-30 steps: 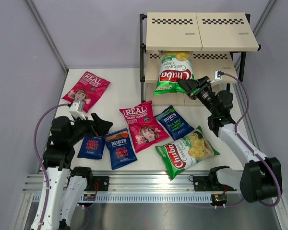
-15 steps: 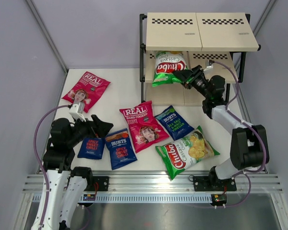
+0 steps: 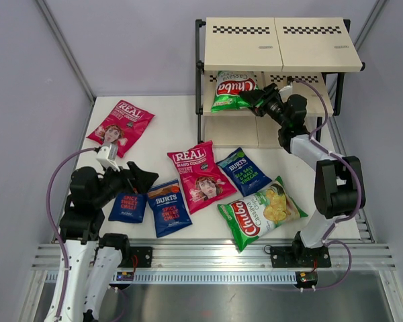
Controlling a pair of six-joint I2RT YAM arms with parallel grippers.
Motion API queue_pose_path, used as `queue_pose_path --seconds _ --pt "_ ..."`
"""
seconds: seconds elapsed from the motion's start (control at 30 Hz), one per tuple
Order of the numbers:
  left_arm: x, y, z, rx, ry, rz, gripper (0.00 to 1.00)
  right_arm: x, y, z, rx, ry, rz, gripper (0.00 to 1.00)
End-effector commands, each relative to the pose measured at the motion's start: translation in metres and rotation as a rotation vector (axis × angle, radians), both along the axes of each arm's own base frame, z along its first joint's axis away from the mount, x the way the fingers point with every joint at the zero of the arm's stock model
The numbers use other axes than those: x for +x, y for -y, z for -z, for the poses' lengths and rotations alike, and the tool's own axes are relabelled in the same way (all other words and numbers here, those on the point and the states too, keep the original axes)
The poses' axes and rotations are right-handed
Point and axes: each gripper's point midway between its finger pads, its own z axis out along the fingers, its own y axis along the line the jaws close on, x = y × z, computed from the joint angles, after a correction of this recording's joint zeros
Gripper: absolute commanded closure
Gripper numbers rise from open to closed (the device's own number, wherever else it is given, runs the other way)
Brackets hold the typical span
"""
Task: Place and organize the chips bags onto the shelf
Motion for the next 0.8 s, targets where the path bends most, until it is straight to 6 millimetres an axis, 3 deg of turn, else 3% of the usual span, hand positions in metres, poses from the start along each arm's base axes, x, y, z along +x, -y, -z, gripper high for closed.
queue_pose_path --seconds 0.0,0.33,0.53,0.63,0.67,0.77 --pt "0.002 0.004 -0.011 -0.002 0.07 0.026 0.01 0.002 0.009 -0.038 -0.007 0.083 0.052 0.47" --pt "0.001 0.004 -0.012 -0.005 0.075 0.031 0.01 -0.025 0.027 -0.018 -0.048 -0.065 0.148 0.31" --pt "0.001 0.005 -0.012 -0.005 0.075 0.033 0.01 -0.045 0.039 -0.002 -0.042 -0.154 0.209 0.3" --pt "0.001 0.005 -0.011 -0.005 0.075 0.033 0.01 -0.049 0.042 0.001 -0.033 -0.17 0.224 0.36" --pt "0.001 0.005 -0.011 -0.008 0.076 0.035 0.01 -0.048 0.042 0.001 -0.032 -0.167 0.229 0.45" --pt "0.0 0.005 -0.013 -0.006 0.083 0.034 0.01 -0.046 0.04 -0.002 -0.025 -0.156 0.218 0.58"
